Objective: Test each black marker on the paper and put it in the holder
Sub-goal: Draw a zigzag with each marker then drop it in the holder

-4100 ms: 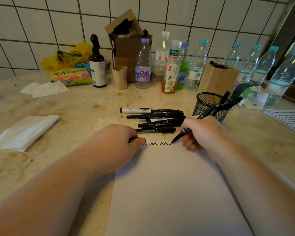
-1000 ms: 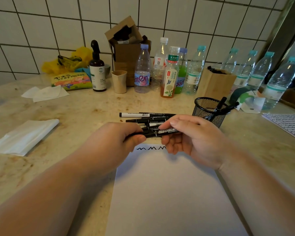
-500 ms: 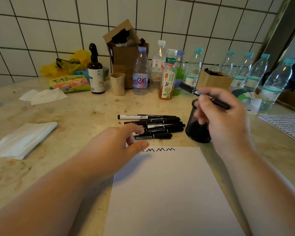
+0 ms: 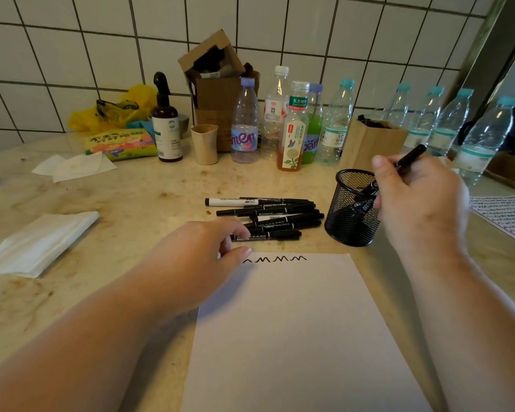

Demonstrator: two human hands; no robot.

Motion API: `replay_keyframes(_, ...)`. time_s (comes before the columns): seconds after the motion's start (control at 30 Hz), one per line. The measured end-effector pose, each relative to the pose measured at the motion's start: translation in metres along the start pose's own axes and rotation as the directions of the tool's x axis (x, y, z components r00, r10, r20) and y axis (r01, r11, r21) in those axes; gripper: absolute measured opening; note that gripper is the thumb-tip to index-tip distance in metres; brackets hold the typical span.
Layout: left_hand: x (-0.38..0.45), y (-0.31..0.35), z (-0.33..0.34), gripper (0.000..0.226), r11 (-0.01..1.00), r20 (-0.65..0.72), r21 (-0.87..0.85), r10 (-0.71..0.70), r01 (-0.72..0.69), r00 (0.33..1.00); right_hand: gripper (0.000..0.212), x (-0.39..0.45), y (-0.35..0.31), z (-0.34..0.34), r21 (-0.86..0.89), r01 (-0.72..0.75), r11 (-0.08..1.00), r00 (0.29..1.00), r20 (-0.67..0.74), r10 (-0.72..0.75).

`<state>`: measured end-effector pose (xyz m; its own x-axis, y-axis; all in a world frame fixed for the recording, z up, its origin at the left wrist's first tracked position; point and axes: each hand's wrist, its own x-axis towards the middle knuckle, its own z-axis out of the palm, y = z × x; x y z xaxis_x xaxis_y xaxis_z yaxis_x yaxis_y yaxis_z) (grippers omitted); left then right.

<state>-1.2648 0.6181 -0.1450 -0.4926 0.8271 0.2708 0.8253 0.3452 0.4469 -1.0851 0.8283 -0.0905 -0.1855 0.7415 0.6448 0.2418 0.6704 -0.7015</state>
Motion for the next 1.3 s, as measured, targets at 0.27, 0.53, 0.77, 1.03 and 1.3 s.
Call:
replay_keyframes(0.27,-0.001,-0.001,0.001,0.018,1.0,-0.005,0.014,-0.013,0.013,1.0,0.021,0.0,0.007,0.006,0.084,-0.106,0.991,0.99,0.098,0.098)
replay_keyframes(0.53,-0.001,-0.001,0.001,0.017,1.0,-0.02,0.005,0.003,-0.002,1.0,0.007,0.006,0.016,0.006,0.035,-0.132,0.991,0.98,0.155,0.125)
replay_keyframes(0.77,-0.002,0.002,0.0,0.011,1.0,-0.001,0.008,-0.002,0.002,1.0,0.016,0.005,0.017,0.007,0.017,-0.093,0.996,0.99,0.105,0.091)
replay_keyframes(1.03,0.001,-0.002,0.004,0.01,0.998,0.027,0.047,-0.035,0.034,0.999,0.014,-0.034,-0.001,0.028,0.115,0.261,0.958,0.863,0.418,-0.285)
replay_keyframes(1.3,0.007,-0.009,0.004,0.008,0.992,-0.052,0.081,-0.089,0.093,0.995,0.024,-0.04,0.013,0.049,-0.123,0.373,0.92,0.657,0.735,-0.168)
